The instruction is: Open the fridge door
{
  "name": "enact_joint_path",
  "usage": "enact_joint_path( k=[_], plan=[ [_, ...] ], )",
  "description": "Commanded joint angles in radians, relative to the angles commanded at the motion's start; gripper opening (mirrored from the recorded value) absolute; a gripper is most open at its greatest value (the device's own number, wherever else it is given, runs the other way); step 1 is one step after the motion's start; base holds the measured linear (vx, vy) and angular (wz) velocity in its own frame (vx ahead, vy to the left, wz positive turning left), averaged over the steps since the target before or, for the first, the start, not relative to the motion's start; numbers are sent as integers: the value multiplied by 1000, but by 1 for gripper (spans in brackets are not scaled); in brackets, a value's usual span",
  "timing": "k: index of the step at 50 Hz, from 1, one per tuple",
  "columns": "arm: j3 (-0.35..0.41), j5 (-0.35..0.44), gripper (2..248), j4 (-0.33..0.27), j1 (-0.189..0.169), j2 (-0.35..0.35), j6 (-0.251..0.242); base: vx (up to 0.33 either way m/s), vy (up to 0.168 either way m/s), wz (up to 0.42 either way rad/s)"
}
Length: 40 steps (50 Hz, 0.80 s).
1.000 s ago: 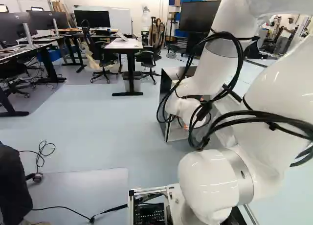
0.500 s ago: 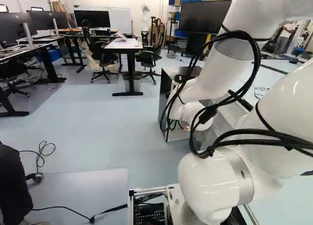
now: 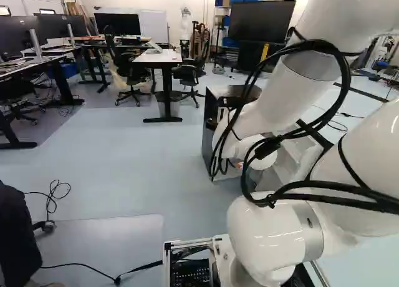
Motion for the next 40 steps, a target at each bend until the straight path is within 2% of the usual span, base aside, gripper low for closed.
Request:
enact_joint_path(
  k=[19,40],
  plan=[
    [12,-15,247,-49,2,27,0,0,0,0],
    [15,-18,247,-59,2,32,0,0,0,0]
  ],
)
